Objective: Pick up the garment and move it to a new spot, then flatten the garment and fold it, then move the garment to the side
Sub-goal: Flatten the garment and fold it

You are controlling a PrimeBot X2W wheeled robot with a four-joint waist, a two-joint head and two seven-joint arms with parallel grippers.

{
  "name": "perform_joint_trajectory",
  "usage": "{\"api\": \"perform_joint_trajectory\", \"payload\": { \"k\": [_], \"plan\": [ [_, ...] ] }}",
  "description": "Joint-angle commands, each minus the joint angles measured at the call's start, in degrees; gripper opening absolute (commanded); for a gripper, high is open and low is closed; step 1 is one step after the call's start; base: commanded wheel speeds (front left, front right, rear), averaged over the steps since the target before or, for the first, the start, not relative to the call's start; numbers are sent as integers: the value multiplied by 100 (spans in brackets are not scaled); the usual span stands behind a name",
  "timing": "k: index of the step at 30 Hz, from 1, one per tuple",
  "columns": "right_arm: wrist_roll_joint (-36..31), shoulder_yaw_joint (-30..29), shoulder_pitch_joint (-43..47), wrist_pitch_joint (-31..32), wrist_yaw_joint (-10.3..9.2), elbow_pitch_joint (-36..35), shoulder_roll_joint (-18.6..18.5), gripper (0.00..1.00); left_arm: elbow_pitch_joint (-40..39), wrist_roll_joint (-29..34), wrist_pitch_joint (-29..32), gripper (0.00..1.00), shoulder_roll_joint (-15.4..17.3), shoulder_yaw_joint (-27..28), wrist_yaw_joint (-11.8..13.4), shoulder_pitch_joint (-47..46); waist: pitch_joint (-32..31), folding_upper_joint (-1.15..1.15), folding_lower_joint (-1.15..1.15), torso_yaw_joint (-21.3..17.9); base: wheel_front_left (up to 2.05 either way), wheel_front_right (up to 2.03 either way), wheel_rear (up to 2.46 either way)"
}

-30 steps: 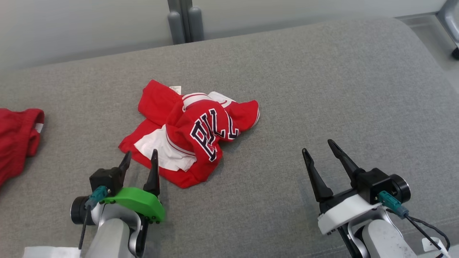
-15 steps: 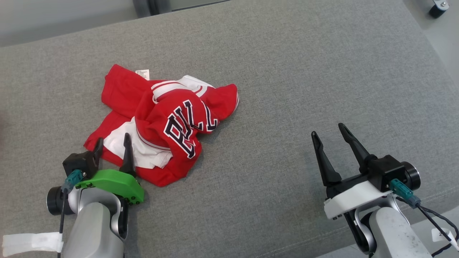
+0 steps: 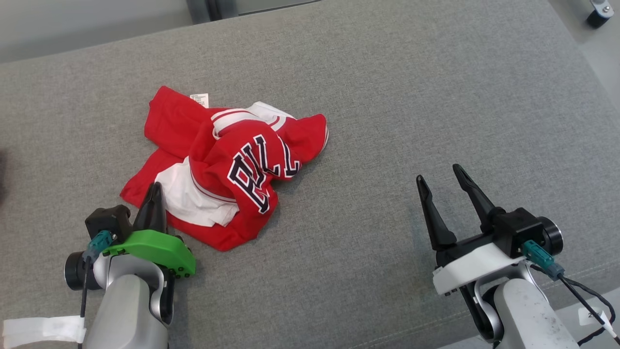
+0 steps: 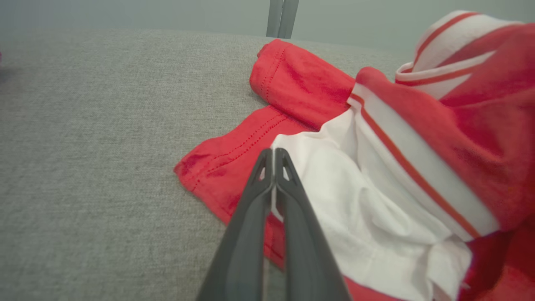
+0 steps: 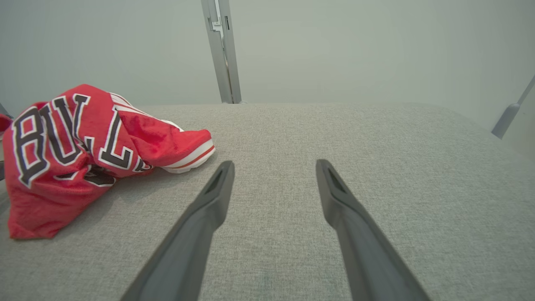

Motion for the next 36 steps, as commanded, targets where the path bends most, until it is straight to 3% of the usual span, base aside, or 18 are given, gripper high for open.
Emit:
{"api": "perform_joint_trajectory", "payload": {
  "k": [1,8,12,19,26,27,28,29,36],
  "plan": [
    [-10,1,-40,-16,-8,8,-14,100,-15,33,-3,0,24,-15,-19,48,-11,0,0,7,0,0,0],
    [46,-80,48,-16,-8,62,7,100,-738,65,-3,0,23,-165,-86,20,-205,0,0,29,0,0,0],
    [68,-109,93,-16,-8,110,37,100,-1438,84,-3,0,18,-612,-130,-211,-385,0,0,12,0,0,0],
    [126,-5,183,-16,-8,195,125,100,-2264,-453,-3,0,23,-2482,-143,-1113,-706,0,0,-279,0,0,0],
    [142,29,266,-16,-8,258,158,100,-1976,-1057,-2,0,26,-3989,-142,-1719,-801,0,0,-804,0,0,0],
    [136,28,275,-16,-8,264,162,100,-1862,-1185,-2,11,27,-4190,-142,-1722,-801,0,0,-875,0,0,0],
    [143,25,275,-16,-8,272,165,100,-1761,-1281,-3,48,26,-4334,-142,-1729,-790,0,0,-936,0,0,0],
    [148,21,265,-16,-8,273,166,100,-1617,-1404,-3,100,28,-4486,-141,-1689,-787,0,0,-991,0,0,0],
    [121,-186,326,-16,-8,203,178,100,-1105,-1805,-2,100,30,-4779,-51,-1404,-752,0,0,-937,0,0,0]
  ]
}}
